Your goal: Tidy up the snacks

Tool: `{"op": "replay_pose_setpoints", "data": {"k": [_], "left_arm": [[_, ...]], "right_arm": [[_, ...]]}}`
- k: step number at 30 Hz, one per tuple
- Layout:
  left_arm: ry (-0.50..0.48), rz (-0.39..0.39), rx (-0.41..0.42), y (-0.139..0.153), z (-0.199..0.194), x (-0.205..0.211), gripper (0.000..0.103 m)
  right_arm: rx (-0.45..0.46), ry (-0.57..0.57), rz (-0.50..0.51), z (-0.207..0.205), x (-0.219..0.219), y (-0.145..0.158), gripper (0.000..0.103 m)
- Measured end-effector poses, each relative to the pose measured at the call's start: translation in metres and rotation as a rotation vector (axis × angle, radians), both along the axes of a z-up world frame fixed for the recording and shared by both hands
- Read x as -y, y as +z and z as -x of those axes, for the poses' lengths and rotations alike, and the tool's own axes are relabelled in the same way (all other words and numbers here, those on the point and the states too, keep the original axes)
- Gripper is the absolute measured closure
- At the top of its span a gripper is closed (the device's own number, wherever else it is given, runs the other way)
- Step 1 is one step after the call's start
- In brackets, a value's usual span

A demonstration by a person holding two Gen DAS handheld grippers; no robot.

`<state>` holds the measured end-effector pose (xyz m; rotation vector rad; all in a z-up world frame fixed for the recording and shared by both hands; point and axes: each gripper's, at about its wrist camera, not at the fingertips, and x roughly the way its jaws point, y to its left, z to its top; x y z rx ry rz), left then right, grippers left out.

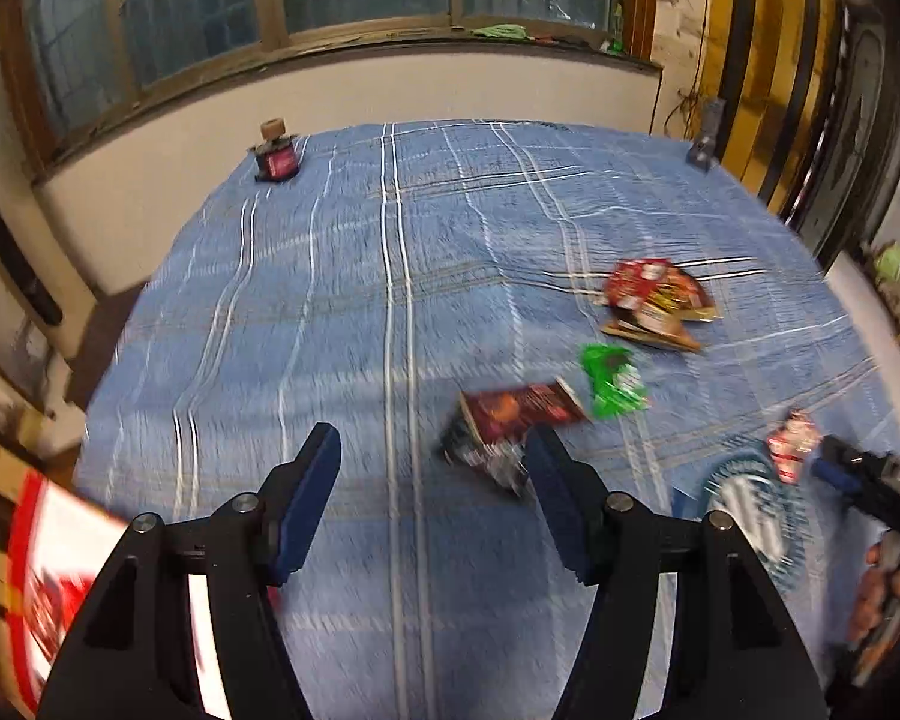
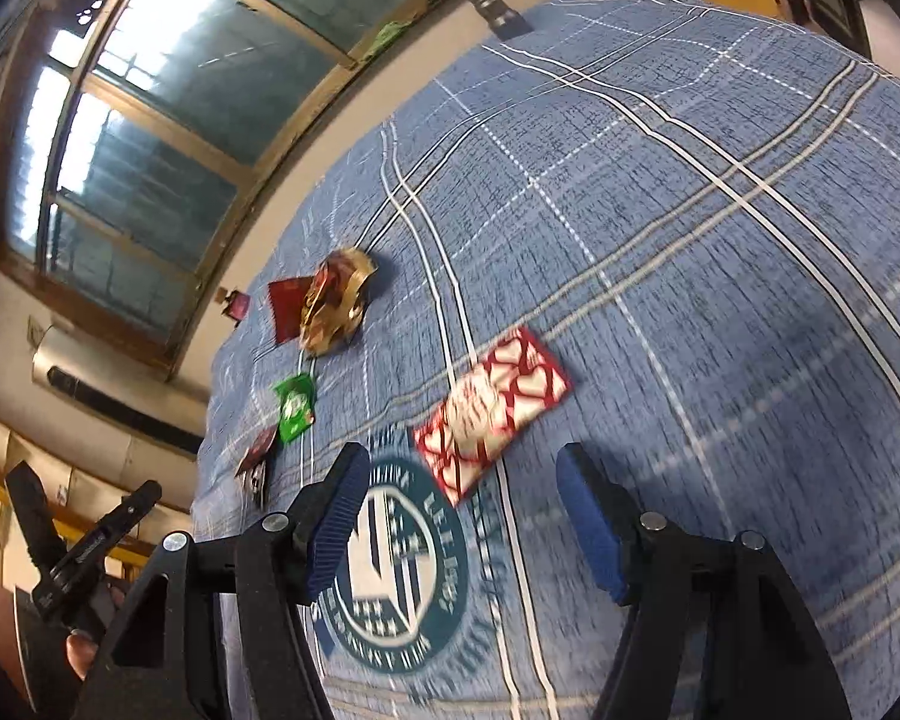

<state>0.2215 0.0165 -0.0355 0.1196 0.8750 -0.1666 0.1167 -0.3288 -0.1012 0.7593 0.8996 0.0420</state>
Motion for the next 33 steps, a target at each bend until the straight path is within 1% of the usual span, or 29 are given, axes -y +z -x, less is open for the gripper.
{"op": "replay_pose_setpoints", "data": {"k": [1,3,5,8,10,11,12,14,16,19,21,23,24,27,30,31,33], "left_arm": [[-0.003,-0.022,-0.005,-0.003,-0.010,0.000,0.040],[-0.009,-0.033,-0.027,-0.010,-0.025,-0.002,0.040],[-0.004,-0.038,-0.047,-0.015,-0.037,-0.005,0.040],[0.003,-0.024,-0.070,-0.022,-0.051,-0.005,0.040],[0.005,0.007,-0.086,-0.026,-0.057,-0.003,0.040],[0.005,0.021,-0.096,-0.029,-0.059,0.000,0.040],[0.006,0.017,-0.100,-0.031,-0.061,0.003,0.040],[-0.008,-0.003,-0.105,-0.037,-0.063,0.011,0.040],[-0.028,-0.019,-0.109,-0.042,-0.065,0.019,0.040],[-0.054,-0.047,-0.111,-0.048,-0.066,0.030,0.040],[-0.049,-0.075,-0.098,-0.049,-0.069,0.037,0.040],[-0.042,-0.074,-0.089,-0.050,-0.075,0.041,0.040],[-0.034,-0.066,-0.093,-0.051,-0.079,0.043,0.040],[-0.017,-0.056,-0.150,-0.067,-0.086,0.051,0.040],[-0.039,-0.028,-0.187,-0.081,-0.074,0.058,0.040],[-0.044,-0.017,-0.167,-0.081,-0.064,0.058,0.040],[-0.063,-0.017,-0.182,-0.083,-0.051,0.060,0.039]], "right_arm": [[-0.009,-0.003,0.006,-0.008,-0.002,0.000,0.035],[-0.017,-0.002,0.030,-0.018,-0.008,0.001,0.035],[-0.031,-0.007,0.099,-0.029,-0.017,0.004,0.036],[-0.045,0.005,0.259,-0.045,-0.035,0.006,0.038],[-0.057,0.034,0.406,-0.053,-0.053,0.006,0.042],[-0.062,0.046,0.465,-0.054,-0.059,0.005,0.046],[-0.066,0.058,0.518,-0.055,-0.064,0.004,0.052],[-0.072,0.088,0.631,-0.055,-0.074,0.002,0.059],[-0.063,0.116,0.704,-0.053,-0.082,0.000,0.061],[-0.059,0.129,0.702,-0.052,-0.080,-0.001,0.061],[-0.053,0.135,0.690,-0.051,-0.078,-0.001,0.061],[-0.050,0.139,0.699,-0.051,-0.079,-0.001,0.061],[-0.049,0.138,0.698,-0.054,-0.080,-0.002,0.060],[-0.040,0.139,0.678,-0.049,-0.077,0.000,0.060],[-0.035,0.144,0.674,-0.048,-0.077,0.000,0.060],[-0.036,0.149,0.679,-0.048,-0.077,0.000,0.060],[-0.036,0.150,0.677,-0.048,-0.076,0.000,0.060]]}}
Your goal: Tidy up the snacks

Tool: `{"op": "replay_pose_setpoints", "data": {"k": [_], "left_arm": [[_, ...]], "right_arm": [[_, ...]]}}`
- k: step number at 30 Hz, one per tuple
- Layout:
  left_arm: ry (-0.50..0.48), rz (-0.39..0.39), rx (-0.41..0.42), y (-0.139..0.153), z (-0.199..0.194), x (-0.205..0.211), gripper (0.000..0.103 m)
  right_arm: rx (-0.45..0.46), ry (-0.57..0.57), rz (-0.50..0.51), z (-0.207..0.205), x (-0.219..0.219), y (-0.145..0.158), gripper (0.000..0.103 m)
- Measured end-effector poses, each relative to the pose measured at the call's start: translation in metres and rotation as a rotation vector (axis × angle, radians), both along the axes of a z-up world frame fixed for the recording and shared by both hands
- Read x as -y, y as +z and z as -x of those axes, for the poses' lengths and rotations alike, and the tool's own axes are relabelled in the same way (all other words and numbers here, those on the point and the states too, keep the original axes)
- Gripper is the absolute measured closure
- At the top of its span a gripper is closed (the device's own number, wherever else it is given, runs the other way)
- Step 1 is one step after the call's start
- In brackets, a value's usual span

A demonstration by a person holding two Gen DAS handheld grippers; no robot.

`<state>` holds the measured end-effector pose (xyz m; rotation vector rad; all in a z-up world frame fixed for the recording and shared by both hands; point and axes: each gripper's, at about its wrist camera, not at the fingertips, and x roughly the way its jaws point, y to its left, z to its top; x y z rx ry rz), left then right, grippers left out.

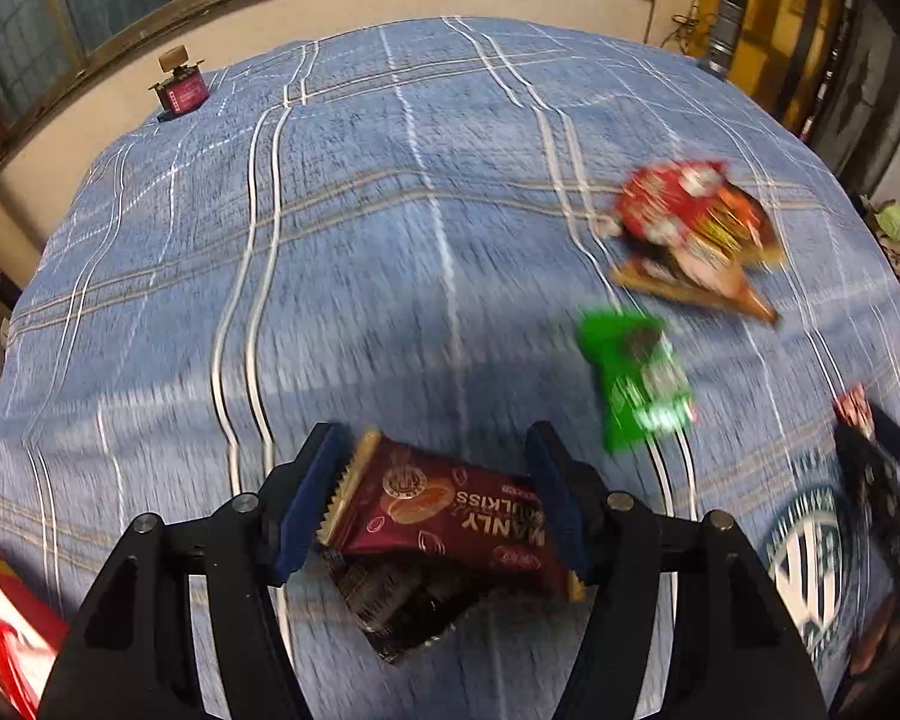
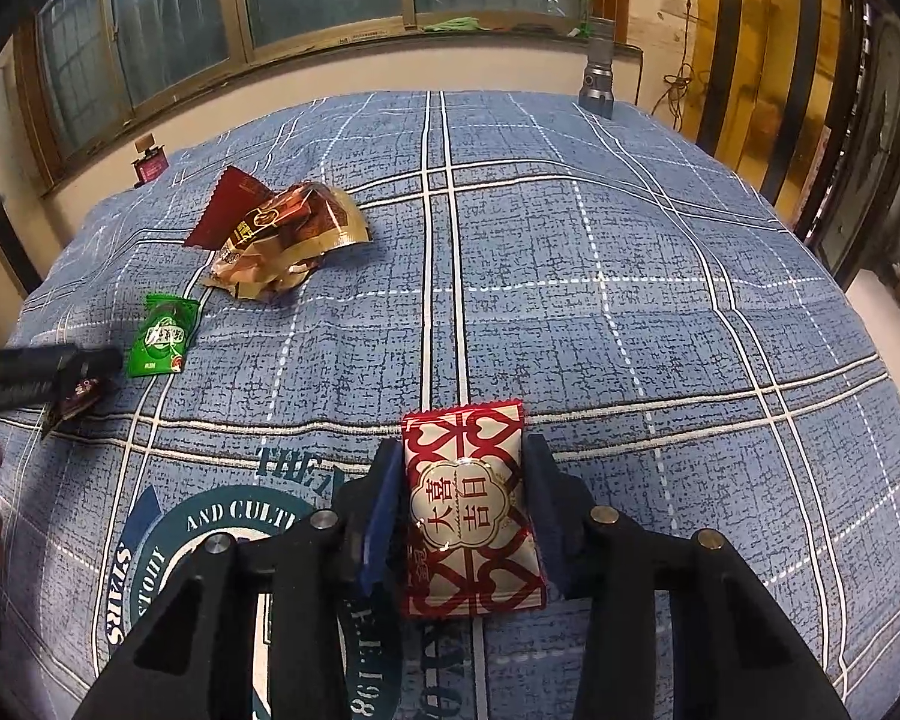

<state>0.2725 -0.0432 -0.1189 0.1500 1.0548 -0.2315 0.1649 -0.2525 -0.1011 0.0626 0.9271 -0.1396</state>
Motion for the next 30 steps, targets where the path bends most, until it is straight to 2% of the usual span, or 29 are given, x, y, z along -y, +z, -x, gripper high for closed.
{"op": "replay_pose_setpoints", "data": {"k": [2,6,8,11,13,14,17,19,20,21,24,26,30], "left_arm": [[-0.015,0.024,-0.018,-0.001,0.018,-0.001,0.039],[-0.122,0.066,-0.042,0.000,0.079,0.000,0.039],[-0.170,0.140,-0.059,0.007,0.114,-0.006,0.039],[-0.124,0.255,0.036,0.039,0.141,-0.034,0.039],[-0.055,0.323,0.096,0.064,0.153,-0.060,0.038],[-0.035,0.320,0.105,0.070,0.157,-0.067,0.034],[-0.033,0.265,0.088,0.067,0.162,-0.069,0.032],[-0.053,0.253,0.089,0.060,0.169,-0.064,0.032],[-0.077,0.245,0.092,0.057,0.174,-0.062,0.032],[-0.107,0.216,0.099,0.053,0.176,-0.057,0.032],[-0.225,0.067,0.188,0.050,0.187,-0.031,0.032],[-0.312,0.010,0.245,0.052,0.196,-0.020,0.032],[-0.479,-0.057,0.258,0.049,0.201,-0.002,0.032]], "right_arm": [[0.000,0.003,-0.006,0.000,0.001,0.000,0.060],[0.004,0.006,-0.016,0.002,0.003,0.000,0.060],[0.005,0.003,-0.031,0.002,0.005,0.001,0.060],[0.009,-0.004,-0.076,0.003,0.010,0.002,0.060],[0.011,-0.007,-0.120,0.004,0.015,0.003,0.060],[0.011,-0.005,-0.158,0.005,0.018,0.004,0.060],[0.010,0.011,-0.242,0.012,0.027,0.005,0.059],[0.008,0.047,-0.255,0.021,0.028,0.005,0.055],[0.009,0.068,-0.256,0.026,0.027,0.005,0.050],[0.008,0.087,-0.257,0.029,0.026,0.006,0.043],[-0.001,0.139,-0.198,0.041,0.018,0.008,0.039],[-0.001,0.143,-0.160,0.047,0.018,0.009,0.039],[-0.014,0.132,-0.117,0.044,0.028,0.016,0.039]]}}
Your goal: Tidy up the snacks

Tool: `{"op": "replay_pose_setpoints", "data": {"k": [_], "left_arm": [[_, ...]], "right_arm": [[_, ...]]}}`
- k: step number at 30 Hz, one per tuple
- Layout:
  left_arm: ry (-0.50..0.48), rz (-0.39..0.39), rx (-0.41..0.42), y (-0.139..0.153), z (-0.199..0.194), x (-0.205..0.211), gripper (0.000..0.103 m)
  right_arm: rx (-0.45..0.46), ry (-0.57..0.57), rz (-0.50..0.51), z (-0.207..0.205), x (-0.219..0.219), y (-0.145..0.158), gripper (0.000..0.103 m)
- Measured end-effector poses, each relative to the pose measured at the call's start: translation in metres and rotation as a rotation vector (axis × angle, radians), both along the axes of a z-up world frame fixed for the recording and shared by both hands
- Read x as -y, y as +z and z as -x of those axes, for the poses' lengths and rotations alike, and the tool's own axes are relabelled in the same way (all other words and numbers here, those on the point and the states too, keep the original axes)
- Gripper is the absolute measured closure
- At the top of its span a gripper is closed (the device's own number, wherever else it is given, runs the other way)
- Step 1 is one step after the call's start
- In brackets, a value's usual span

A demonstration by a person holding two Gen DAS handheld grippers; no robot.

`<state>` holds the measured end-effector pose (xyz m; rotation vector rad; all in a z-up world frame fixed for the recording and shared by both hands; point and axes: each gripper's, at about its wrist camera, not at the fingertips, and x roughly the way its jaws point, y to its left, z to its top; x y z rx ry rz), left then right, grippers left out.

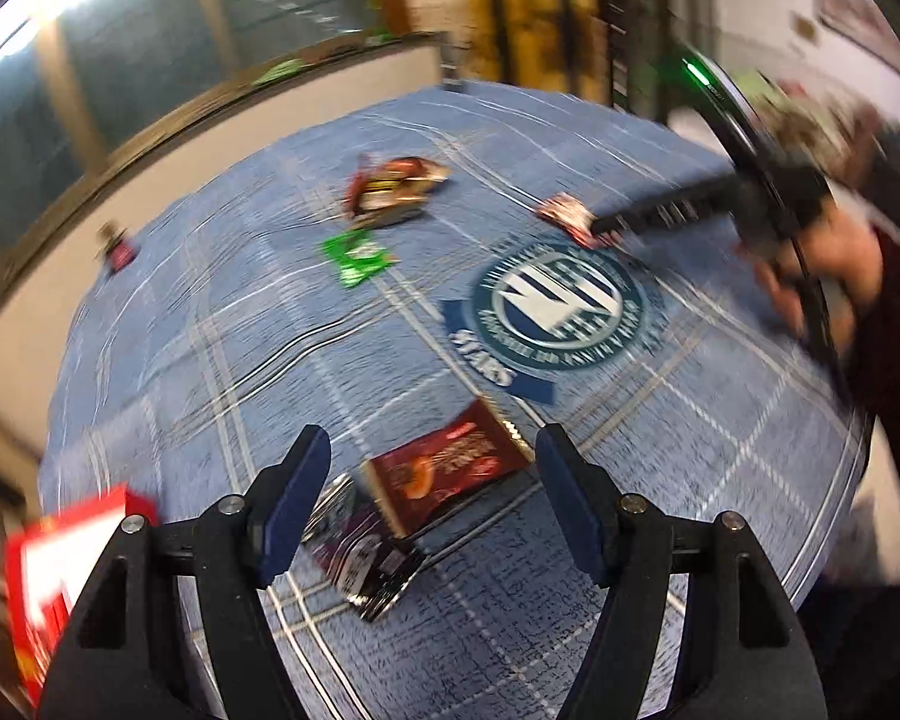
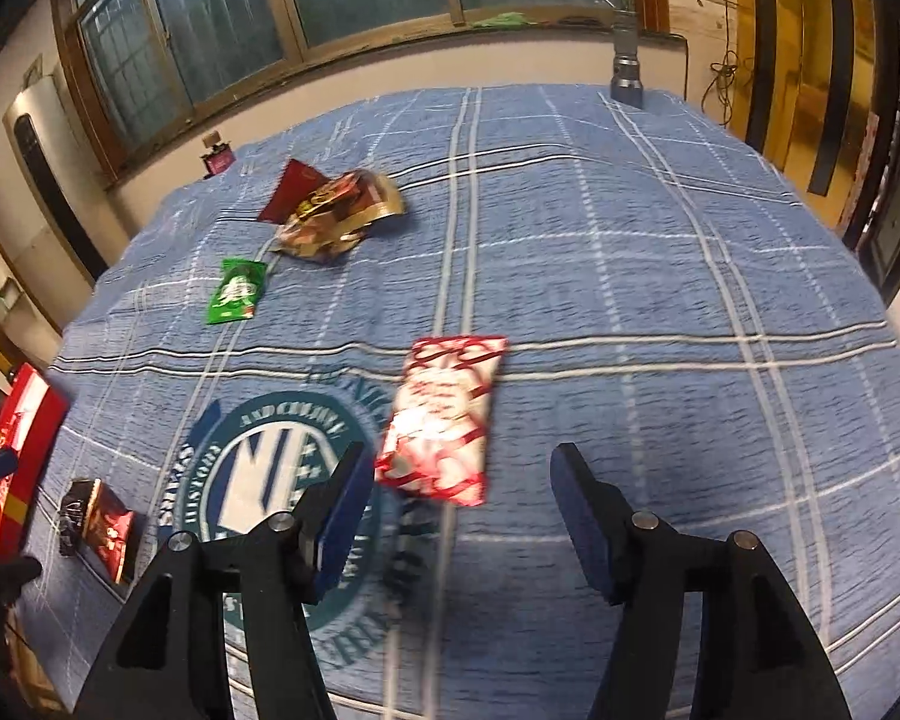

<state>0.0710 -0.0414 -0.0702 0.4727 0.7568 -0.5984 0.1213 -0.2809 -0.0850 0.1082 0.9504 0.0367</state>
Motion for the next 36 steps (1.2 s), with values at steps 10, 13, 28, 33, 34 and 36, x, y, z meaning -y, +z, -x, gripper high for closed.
{"op": "replay_pose_setpoints", "data": {"k": [10,13,28,33,34,36], "left_arm": [[-0.158,-0.120,-0.054,-0.011,-0.025,0.010,0.033],[-0.194,-0.166,-0.078,-0.019,-0.032,0.012,0.033],[-0.478,-0.285,-0.115,-0.038,-0.021,0.034,0.033],[-0.487,-0.255,-0.170,-0.039,-0.034,0.032,0.034],[-0.486,-0.238,-0.186,-0.039,-0.036,0.032,0.036],[-0.487,-0.214,-0.207,-0.039,-0.036,0.032,0.053]], "right_arm": [[-0.084,-0.037,0.153,-0.031,-0.032,-0.013,0.042],[-0.067,-0.047,0.145,-0.031,-0.031,-0.013,0.055],[0.015,-0.038,0.127,-0.032,-0.028,-0.013,0.064],[0.019,-0.045,0.109,-0.031,-0.025,-0.013,0.064],[0.020,-0.046,0.109,-0.031,-0.025,-0.013,0.064],[0.023,-0.047,0.109,-0.031,-0.026,-0.013,0.064]]}}
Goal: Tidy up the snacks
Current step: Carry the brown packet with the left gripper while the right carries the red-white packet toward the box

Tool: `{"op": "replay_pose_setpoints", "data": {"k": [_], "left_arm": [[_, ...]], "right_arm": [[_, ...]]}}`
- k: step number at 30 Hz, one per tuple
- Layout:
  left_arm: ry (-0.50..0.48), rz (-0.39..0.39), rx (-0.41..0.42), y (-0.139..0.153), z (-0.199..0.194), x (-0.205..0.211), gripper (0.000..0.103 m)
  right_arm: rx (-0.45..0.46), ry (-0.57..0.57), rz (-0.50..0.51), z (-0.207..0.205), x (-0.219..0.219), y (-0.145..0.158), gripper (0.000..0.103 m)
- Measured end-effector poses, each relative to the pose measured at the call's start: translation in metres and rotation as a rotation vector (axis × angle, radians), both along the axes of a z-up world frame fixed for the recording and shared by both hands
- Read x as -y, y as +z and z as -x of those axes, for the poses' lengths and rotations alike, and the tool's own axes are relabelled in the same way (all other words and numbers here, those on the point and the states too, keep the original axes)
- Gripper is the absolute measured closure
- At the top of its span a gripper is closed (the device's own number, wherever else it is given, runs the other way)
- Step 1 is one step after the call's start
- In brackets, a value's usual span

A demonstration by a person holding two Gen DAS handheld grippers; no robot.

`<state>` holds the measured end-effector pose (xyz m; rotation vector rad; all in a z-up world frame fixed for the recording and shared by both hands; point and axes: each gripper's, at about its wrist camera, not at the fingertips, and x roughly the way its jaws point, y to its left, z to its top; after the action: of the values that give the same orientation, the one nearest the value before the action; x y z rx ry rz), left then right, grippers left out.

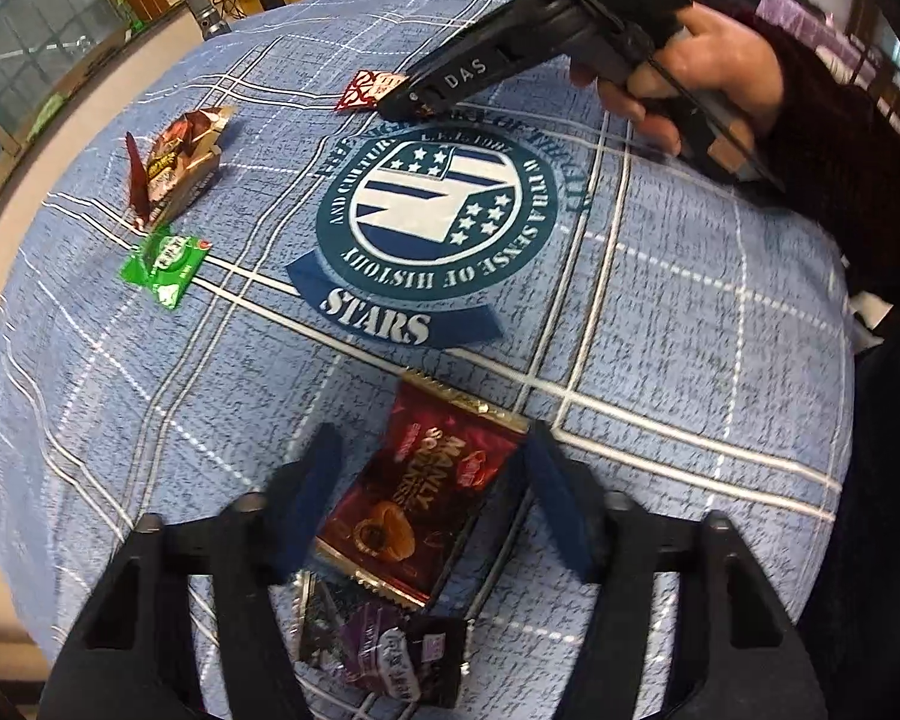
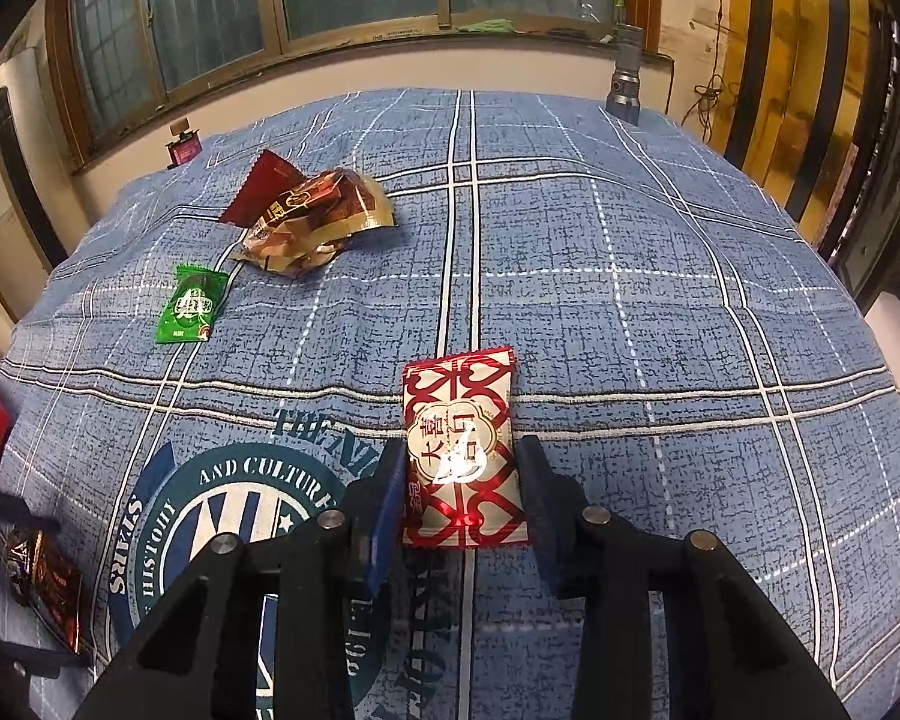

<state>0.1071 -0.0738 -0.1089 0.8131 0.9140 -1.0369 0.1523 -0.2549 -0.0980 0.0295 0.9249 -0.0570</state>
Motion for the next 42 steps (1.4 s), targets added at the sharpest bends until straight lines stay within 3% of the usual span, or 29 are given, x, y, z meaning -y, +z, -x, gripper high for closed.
{"op": "replay_pose_setpoints", "data": {"k": [5,15,19,26,33,36,42], "left_arm": [[0.000,0.002,0.027,0.000,0.009,0.000,0.060],[0.172,0.048,0.017,0.004,0.025,-0.011,0.062],[0.255,0.119,-0.006,0.010,0.031,-0.017,0.062],[0.404,0.234,-0.054,0.018,0.040,-0.033,0.062],[0.462,0.389,-0.075,0.042,0.047,-0.045,0.062],[0.483,0.441,-0.079,0.054,0.051,-0.048,0.062],[0.512,0.467,-0.056,0.066,0.062,-0.038,0.062]], "right_arm": [[0.004,-0.001,-0.011,0.000,0.001,0.000,0.064],[0.009,-0.005,-0.033,0.002,0.003,0.000,0.066],[0.010,-0.002,-0.065,0.003,0.006,0.001,0.067],[-0.003,-0.012,-0.269,0.020,0.026,0.005,0.069],[0.032,0.014,-0.455,0.065,0.047,0.024,0.069],[0.061,0.024,-0.473,0.089,0.053,0.036,0.069],[0.103,0.034,-0.464,0.129,0.056,0.057,0.069]]}}
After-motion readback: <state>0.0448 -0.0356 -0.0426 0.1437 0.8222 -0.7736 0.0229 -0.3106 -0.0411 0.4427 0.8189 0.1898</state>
